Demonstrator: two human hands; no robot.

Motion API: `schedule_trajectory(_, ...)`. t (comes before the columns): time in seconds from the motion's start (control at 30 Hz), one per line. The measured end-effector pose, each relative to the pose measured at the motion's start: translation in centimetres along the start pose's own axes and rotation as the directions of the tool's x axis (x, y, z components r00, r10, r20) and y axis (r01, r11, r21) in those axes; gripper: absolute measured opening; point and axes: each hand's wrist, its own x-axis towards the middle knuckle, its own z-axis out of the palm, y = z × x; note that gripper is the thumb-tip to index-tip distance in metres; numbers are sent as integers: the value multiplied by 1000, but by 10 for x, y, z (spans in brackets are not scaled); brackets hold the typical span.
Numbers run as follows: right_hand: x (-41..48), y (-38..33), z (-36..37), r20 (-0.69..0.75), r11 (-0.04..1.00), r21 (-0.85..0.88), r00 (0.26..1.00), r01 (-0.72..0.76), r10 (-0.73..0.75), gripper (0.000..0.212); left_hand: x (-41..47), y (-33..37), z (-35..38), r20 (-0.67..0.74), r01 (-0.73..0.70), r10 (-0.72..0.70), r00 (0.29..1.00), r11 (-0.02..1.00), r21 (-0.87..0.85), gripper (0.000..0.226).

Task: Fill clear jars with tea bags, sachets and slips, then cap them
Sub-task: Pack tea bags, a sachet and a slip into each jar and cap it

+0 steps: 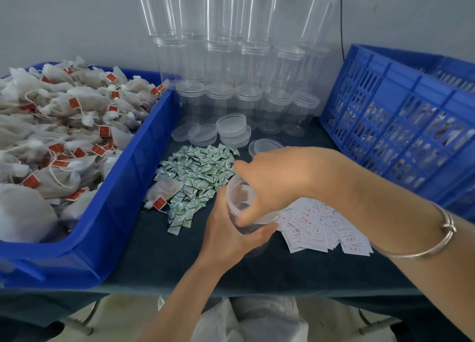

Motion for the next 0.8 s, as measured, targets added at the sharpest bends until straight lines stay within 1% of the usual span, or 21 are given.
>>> schedule_trajectory(0.03, -3, 1, -4, 24, 997, -5, 997, 74, -74, 64, 0, 1, 0, -5, 6, -6, 1000, 1000, -4, 82)
schedule_trajectory(0.1, -10, 7, -10, 60, 978, 4, 976, 208, -208, 77, 0, 1, 0, -17, 7, -7, 1000, 1000, 3, 85)
schedule_trajectory(0.13, -13, 10, -13, 50, 970, 27, 968, 243, -244, 82, 0, 1, 1, -20, 7, -7, 1000, 1000, 3, 85)
schedule_trajectory(0.2, -15, 17, -15, -22, 958, 105, 963, 268, -267, 85, 0, 2, 1, -16, 4, -5, 1000, 1000, -10, 81)
schedule_trajectory(0.23, -16, 22, -16, -87, 951, 164, 964, 263, -251, 84, 0, 1, 1, -12, 1, -2, 1000, 1000, -14, 78)
schedule_trajectory(0.3, -14, 37, -19, -259, 920, 310, 952, 239, -160, 81, 0, 1, 0, -5, -6, 6, 1000, 1000, -9, 78)
schedule_trajectory(0.37, -10, 55, -20, -410, 906, 381, 912, 182, -11, 79, 0, 0, 0, -3, -11, 11, 1000, 1000, -13, 79)
schedule_trajectory(0.43, 2, 75, -12, -466, 893, 443, 872, 82, 152, 76, 0, 0, 0, -6, -15, 15, 1000, 1000, -16, 78)
schedule_trajectory(0.5, 19, 95, 3, -458, 809, 587, 832, 20, 311, 73, 1, -1, 1, -13, -30, 30, 999, 999, -17, 77)
schedule_trajectory(0.57, 37, 113, 21, -423, 671, 741, 776, -1, 468, 68, 1, -2, 1, -22, -50, 50, 999, 999, -16, 75)
schedule_trajectory(0.6, 47, 122, 31, -401, 611, 791, 744, -13, 535, 63, 2, -2, 2, -25, -60, 59, 998, 998, -15, 74)
schedule_trajectory(0.7, 74, 146, 62, -326, 512, 854, 671, -93, 666, 52, 3, -3, 3, -42, -83, 83, 996, 997, 0, 72)
schedule_trajectory(0.8, 97, 162, 92, -242, 421, 893, 622, -157, 745, 48, 4, -5, 5, -71, -120, 121, 990, 993, 17, 70)
